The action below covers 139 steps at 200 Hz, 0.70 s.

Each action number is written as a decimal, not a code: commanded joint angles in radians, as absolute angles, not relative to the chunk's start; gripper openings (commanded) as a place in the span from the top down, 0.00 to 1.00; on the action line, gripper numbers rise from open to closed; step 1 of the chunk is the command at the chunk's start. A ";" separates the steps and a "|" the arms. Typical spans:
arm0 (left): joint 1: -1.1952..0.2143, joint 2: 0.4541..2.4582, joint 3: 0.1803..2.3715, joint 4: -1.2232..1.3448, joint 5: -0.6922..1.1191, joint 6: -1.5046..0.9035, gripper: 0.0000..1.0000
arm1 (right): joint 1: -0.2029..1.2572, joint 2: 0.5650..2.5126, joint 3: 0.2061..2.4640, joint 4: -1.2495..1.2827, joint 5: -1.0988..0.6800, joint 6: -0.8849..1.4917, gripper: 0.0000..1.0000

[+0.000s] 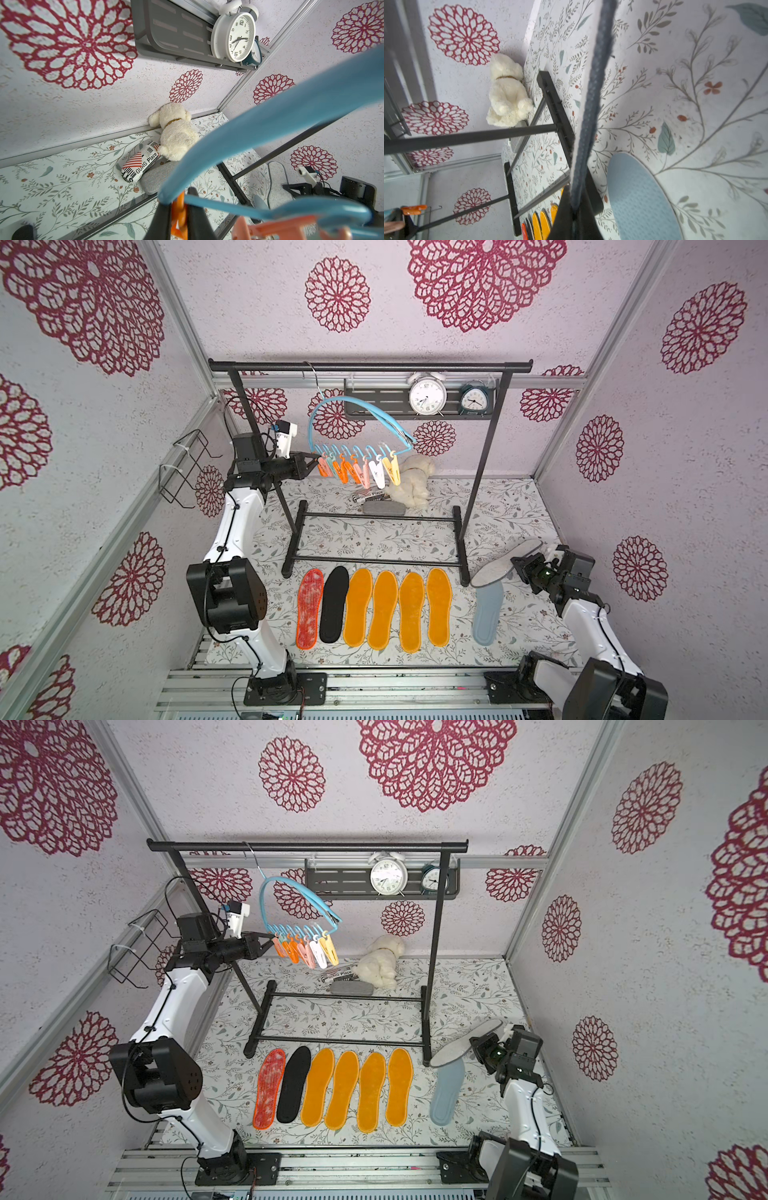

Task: Take the shoe insoles off the hanger
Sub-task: Place the insole at the center of the board.

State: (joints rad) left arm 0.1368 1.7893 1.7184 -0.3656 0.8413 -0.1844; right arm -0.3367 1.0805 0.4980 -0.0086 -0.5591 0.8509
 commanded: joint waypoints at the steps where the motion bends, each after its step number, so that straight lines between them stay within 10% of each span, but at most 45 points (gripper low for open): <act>1: 0.146 1.770 1.692 -0.439 0.817 -0.162 0.92 | -0.345 1.169 0.524 0.234 -0.525 0.973 1.00; 67: 0.146 1.781 1.703 -0.425 0.814 -0.181 0.92 | -0.336 1.457 0.611 0.351 -0.453 1.017 1.00; 139: 0.145 1.788 1.730 -0.455 0.812 -0.158 0.92 | -0.281 1.673 1.126 -0.548 -0.133 1.005 0.83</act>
